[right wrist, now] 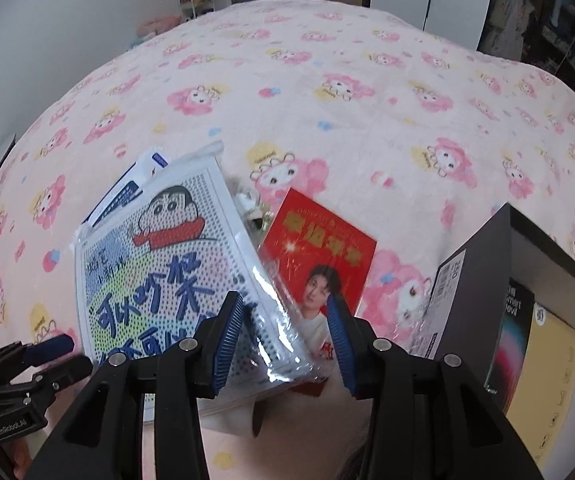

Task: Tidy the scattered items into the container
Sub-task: 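Grasp the clear bead-art kit bag with the right tool and lift, then carry the bead-art kit bag over the black box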

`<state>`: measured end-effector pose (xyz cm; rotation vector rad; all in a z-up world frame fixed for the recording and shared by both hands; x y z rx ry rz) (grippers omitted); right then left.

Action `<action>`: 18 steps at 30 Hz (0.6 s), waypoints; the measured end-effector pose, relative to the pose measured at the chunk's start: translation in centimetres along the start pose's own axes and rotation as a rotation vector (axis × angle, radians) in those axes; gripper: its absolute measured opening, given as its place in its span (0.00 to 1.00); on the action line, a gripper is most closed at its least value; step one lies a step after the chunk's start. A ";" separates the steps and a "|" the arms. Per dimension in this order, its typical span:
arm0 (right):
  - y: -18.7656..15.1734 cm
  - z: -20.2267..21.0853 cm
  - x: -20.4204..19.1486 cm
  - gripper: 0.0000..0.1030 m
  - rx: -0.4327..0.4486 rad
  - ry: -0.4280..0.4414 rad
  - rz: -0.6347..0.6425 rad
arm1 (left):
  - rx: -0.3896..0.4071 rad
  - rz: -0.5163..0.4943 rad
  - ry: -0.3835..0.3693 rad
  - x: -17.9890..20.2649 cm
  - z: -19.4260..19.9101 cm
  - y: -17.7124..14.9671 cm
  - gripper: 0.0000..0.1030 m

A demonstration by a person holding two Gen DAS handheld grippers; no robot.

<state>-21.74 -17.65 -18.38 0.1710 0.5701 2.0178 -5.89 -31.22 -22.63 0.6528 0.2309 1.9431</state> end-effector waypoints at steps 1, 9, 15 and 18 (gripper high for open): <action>0.0 -0.3 0.1 0.38 -0.010 -0.002 -0.001 | -0.001 0.000 -0.003 0.0 -0.1 0.0 0.50; -2.3 -0.9 -0.8 0.40 -0.132 0.090 -0.005 | -0.010 0.003 0.010 -1.3 0.0 0.0 0.50; -3.8 1.3 -2.3 0.40 -0.138 0.185 0.054 | 0.015 0.027 0.025 -2.8 0.8 -0.1 0.50; -3.4 0.4 -2.4 0.40 -0.144 0.157 0.049 | 0.016 0.034 0.031 -3.3 0.2 0.6 0.50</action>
Point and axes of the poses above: each gripper's, at about its wrist camera, not at the fingertips, and z roughly against the way its jaws point, x to its right, y to its top, the point moved 6 cm from there along -z, roughly the way its jaws point, and after that the axes turned 11 degrees about -z, right-handed, at the moved point
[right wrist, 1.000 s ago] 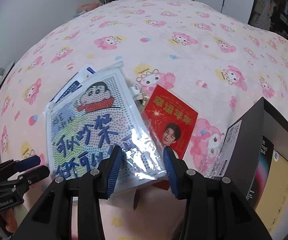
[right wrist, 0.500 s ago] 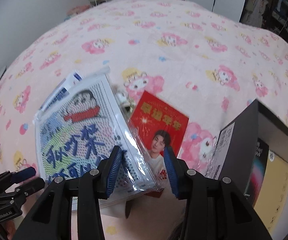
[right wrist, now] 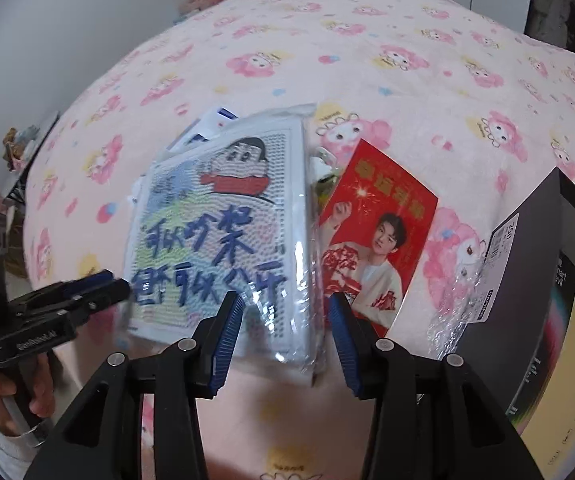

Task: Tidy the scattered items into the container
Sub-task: 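Carry the bead-art kit bag over the black box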

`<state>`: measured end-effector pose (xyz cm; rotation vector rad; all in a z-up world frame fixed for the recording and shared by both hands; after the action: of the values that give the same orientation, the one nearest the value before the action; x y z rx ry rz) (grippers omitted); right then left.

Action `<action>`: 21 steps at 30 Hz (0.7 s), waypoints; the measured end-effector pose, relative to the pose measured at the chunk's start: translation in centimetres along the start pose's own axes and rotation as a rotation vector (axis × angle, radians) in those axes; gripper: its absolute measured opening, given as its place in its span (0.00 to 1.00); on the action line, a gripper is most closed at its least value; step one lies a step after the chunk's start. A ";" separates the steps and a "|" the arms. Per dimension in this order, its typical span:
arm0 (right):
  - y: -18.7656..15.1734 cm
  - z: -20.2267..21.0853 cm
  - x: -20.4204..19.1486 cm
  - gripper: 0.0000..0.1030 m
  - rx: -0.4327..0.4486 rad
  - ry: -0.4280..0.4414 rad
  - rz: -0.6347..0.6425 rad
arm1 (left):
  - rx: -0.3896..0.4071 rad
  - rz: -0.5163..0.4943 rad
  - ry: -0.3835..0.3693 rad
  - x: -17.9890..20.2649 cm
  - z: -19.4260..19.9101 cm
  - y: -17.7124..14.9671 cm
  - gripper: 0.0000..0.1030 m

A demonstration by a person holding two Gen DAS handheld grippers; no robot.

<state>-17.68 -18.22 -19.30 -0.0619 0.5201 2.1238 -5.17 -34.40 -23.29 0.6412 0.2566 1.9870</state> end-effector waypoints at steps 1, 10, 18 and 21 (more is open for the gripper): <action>0.1 -0.5 0.0 0.40 -0.012 -0.002 -0.002 | 0.000 0.002 -0.009 0.0 -0.3 0.2 0.50; -0.6 -0.2 -1.6 0.38 -0.006 0.027 0.032 | 0.002 -0.005 -0.092 1.7 0.9 0.4 0.52; -1.6 5.9 -1.6 0.37 0.090 0.073 0.011 | 0.080 -0.084 -0.120 5.5 6.6 0.5 0.52; -2.5 7.5 -0.7 0.37 0.113 0.081 -0.021 | 0.098 -0.121 -0.095 7.3 8.3 0.0 0.52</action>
<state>-14.16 -14.61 -13.15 -0.0890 0.6833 2.0737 -3.36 -28.75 -13.97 0.7623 0.3288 1.8314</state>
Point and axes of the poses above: each gripper's, at about its wrist camera, not at the fingertips, and z roughly against the way its jaws point, x to its right, y to its top, the point moved 6 cm from there along -z, roughly the way its jaws point, and after that the axes turned 11 degrees about -z, right-handed, at the moved point
